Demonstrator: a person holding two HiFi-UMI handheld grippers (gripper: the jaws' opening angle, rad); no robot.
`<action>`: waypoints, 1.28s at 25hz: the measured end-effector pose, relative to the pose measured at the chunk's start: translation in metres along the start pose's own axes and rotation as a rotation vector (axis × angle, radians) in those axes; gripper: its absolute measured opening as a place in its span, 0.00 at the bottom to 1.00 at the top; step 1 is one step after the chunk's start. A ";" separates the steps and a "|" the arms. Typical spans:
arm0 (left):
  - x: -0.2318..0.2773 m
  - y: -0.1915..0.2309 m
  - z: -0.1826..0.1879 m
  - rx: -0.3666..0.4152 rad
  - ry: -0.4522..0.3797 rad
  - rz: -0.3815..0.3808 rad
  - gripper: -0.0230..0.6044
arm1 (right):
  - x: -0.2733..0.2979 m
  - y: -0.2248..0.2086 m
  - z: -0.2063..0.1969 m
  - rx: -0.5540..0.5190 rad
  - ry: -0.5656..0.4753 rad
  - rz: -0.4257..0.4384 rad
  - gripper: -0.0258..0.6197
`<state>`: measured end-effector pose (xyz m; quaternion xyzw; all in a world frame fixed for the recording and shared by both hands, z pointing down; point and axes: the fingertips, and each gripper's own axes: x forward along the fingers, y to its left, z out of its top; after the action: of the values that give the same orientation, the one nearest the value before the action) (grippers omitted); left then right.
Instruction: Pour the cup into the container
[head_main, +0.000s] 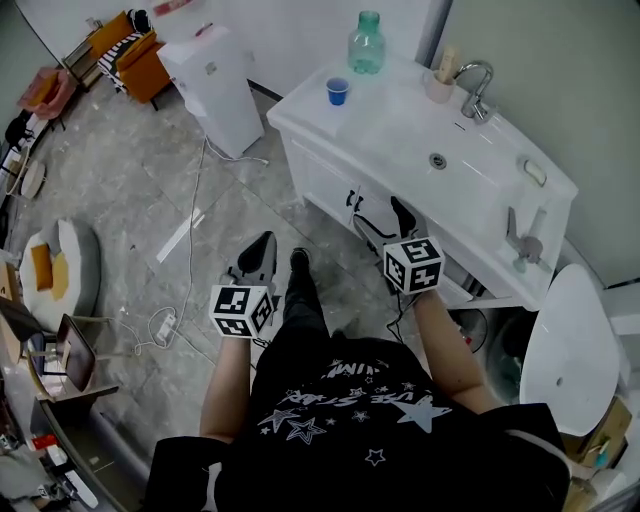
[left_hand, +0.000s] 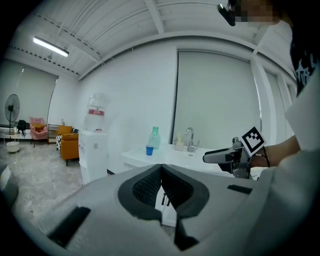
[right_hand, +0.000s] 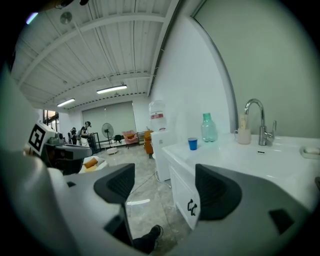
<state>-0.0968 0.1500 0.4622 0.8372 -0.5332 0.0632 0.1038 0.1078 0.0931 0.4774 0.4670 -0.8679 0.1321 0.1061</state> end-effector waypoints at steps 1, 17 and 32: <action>0.008 0.004 0.001 0.001 0.000 -0.006 0.05 | 0.006 -0.003 0.001 -0.002 0.000 -0.004 0.61; 0.150 0.084 0.029 -0.017 0.007 -0.105 0.05 | 0.126 -0.071 0.038 -0.008 0.043 -0.108 0.61; 0.293 0.160 0.080 -0.005 0.018 -0.202 0.05 | 0.257 -0.141 0.080 -0.010 0.065 -0.181 0.60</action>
<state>-0.1182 -0.1931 0.4648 0.8859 -0.4451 0.0585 0.1165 0.0815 -0.2091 0.4990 0.5385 -0.8188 0.1330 0.1480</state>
